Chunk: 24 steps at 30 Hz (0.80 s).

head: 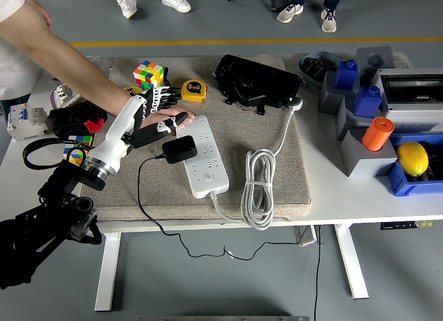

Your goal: Put the plug near the board,insert it into the board,press the button,pull the plug out

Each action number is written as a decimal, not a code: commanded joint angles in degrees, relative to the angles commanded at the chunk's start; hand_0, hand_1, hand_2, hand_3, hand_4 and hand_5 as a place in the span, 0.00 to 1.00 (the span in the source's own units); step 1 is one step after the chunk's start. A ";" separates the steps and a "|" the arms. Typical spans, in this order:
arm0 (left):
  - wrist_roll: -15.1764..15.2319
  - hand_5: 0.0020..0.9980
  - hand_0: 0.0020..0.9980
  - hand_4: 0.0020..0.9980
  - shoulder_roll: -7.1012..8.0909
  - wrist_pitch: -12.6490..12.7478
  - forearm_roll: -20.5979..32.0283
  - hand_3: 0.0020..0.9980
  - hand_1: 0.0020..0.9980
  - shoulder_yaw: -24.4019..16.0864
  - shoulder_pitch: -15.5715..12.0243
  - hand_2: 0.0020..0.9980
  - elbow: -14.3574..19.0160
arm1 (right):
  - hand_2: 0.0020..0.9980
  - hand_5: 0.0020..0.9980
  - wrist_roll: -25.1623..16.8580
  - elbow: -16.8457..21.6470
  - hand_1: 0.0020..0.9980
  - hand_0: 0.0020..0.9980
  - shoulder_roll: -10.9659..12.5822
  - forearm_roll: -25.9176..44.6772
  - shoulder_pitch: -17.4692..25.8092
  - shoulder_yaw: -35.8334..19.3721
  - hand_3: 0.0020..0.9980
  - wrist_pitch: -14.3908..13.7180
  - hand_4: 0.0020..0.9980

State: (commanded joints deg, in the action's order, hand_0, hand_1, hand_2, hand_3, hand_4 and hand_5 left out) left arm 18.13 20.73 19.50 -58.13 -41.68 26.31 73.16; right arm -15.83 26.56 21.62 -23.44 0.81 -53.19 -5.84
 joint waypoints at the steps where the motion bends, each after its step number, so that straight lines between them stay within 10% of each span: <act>1: -0.04 0.53 0.73 0.91 -0.03 -0.02 -0.10 0.75 0.73 -0.05 0.01 0.72 0.02 | 0.67 0.49 -0.01 0.01 0.69 0.70 -0.01 0.02 0.02 -0.02 0.57 0.00 1.00; 24: -0.20 0.53 0.74 0.91 0.11 -0.18 -0.48 0.76 0.73 0.01 0.52 0.72 0.35 | 0.67 0.49 -0.08 0.18 0.69 0.70 -0.01 -0.05 -0.08 -0.42 0.57 -0.08 1.00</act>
State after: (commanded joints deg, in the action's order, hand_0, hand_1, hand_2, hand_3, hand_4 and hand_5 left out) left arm 17.93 20.85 19.32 -58.61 -41.67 26.83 73.51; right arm -15.91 26.74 21.61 -23.49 0.73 -53.60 -5.92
